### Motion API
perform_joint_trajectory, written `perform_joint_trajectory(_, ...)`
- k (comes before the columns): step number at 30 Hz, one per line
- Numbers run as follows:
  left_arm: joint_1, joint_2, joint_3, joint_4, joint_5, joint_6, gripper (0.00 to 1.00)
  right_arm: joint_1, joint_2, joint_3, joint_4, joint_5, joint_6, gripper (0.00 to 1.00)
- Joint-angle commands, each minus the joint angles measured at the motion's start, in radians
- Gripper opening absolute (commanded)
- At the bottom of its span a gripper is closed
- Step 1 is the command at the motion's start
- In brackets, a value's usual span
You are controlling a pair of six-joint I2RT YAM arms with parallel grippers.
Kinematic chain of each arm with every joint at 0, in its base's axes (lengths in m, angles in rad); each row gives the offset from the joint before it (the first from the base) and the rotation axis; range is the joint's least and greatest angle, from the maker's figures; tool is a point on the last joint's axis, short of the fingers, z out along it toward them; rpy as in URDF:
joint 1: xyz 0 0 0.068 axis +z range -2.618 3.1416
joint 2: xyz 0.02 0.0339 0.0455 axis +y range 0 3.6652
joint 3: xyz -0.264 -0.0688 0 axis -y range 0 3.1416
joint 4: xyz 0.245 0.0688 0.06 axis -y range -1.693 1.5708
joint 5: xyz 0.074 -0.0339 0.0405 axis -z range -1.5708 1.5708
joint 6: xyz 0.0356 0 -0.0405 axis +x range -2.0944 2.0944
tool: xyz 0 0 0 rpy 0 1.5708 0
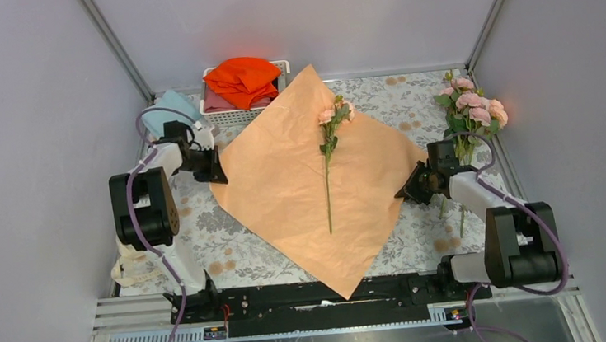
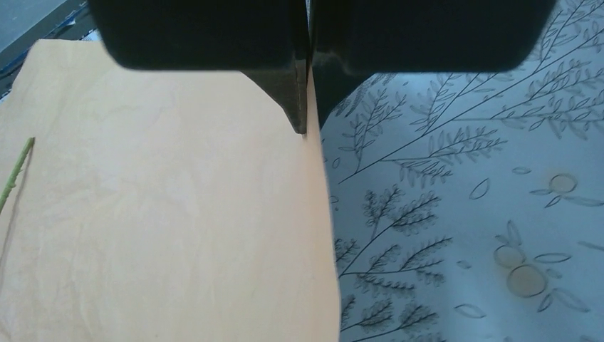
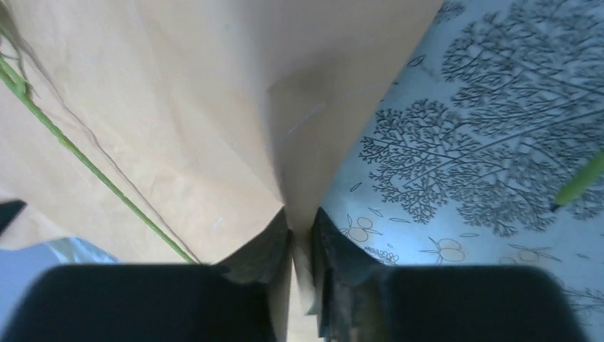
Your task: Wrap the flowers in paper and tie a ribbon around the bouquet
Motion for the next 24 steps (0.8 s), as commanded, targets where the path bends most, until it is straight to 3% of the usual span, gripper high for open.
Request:
perform_joint_trajectory(1,-0.058,-0.013,-0.010,0.062,-0.042,-0.008,0.00,0.004,-0.117,0.044,-0.042,0.205,0.012,0.08)
perform_joint_trajectory(2,-0.072,-0.010,-0.006,0.068,-0.047,-0.009,0.00,0.005,-0.140,0.045,-0.047,0.256,0.011,0.00)
perform_joint_trajectory(8,-0.166,0.032,0.040,0.096,-0.095,-0.014,0.00,0.004,-0.210,0.009,-0.075,0.397,0.000,0.00)
perform_joint_trajectory(15,-0.200,0.082,0.072,0.100,-0.130,-0.016,0.00,0.003,-0.349,-0.001,-0.193,0.534,0.015,0.01)
perform_joint_trajectory(16,-0.202,0.086,0.072,0.102,-0.131,-0.014,0.00,0.003,-0.375,0.010,-0.212,0.564,0.012,0.09)
perform_joint_trajectory(19,-0.204,0.091,0.068,0.104,-0.128,-0.013,0.00,0.004,-0.430,0.052,-0.232,0.624,-0.038,0.48)
perform_joint_trajectory(21,-0.204,0.088,0.057,0.105,-0.126,-0.011,0.00,0.004,-0.407,0.105,-0.240,0.627,-0.091,0.56)
perform_joint_trajectory(24,-0.204,0.078,0.043,0.104,-0.130,-0.008,0.00,0.055,-0.306,0.202,-0.227,0.620,-0.164,0.58)
